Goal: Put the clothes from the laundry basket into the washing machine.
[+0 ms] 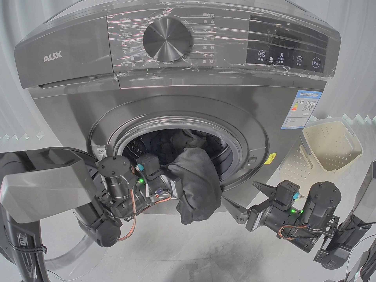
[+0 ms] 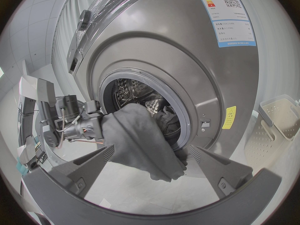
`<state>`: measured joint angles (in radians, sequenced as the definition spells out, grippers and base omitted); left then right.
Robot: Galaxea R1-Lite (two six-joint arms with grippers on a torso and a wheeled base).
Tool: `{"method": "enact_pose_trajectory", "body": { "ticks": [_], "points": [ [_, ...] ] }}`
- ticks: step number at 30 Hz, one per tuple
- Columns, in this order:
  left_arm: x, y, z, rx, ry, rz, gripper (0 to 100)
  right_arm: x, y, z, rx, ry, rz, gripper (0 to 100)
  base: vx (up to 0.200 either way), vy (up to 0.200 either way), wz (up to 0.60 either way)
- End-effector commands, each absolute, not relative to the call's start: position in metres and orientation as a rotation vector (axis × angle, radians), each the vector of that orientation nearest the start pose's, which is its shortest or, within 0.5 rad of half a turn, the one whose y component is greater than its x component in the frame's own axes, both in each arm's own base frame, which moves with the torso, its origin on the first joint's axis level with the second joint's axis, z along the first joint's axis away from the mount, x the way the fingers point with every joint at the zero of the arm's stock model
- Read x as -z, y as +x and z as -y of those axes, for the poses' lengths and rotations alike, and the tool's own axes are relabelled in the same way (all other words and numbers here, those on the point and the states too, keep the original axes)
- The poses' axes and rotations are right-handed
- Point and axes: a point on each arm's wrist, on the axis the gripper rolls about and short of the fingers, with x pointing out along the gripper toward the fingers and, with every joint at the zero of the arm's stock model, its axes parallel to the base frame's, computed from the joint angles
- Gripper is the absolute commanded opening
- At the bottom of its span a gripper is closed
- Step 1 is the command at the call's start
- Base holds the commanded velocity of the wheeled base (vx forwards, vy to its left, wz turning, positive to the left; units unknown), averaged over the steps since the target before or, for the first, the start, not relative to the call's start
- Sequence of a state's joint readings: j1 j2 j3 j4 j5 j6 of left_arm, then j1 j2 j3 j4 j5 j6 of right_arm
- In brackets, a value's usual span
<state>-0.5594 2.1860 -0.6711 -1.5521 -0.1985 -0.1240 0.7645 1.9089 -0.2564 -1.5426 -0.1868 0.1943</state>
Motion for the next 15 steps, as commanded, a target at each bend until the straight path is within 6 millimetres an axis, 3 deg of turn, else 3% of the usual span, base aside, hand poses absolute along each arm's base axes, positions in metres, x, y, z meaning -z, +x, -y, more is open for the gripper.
{"method": "enact_pose_trajectory", "body": {
  "ticks": [1,3,6,11,15],
  "points": [
    [-0.056,0.344,0.209,0.713,-0.148,0.026,0,-0.093,0.194,-0.178,-0.559,0.141,-0.146,100,0.0,0.0,0.0],
    [-0.056,0.35,0.21,0.694,-0.154,0.043,0,-0.093,0.194,-0.178,-0.559,0.142,-0.145,100,0.0,0.0,0.0],
    [-0.05,0.375,0.216,0.63,-0.171,0.101,0,-0.092,0.195,-0.179,-0.56,0.14,-0.149,100,0.0,0.0,0.0],
    [-0.041,0.394,0.226,0.59,-0.18,0.134,0,-0.091,0.195,-0.179,-0.56,0.139,-0.15,100,0.0,0.0,0.0],
    [-0.05,0.413,0.233,0.545,-0.189,0.156,0,-0.091,0.195,-0.179,-0.56,0.138,-0.152,100,0.0,0.0,0.0]
  ]
}}
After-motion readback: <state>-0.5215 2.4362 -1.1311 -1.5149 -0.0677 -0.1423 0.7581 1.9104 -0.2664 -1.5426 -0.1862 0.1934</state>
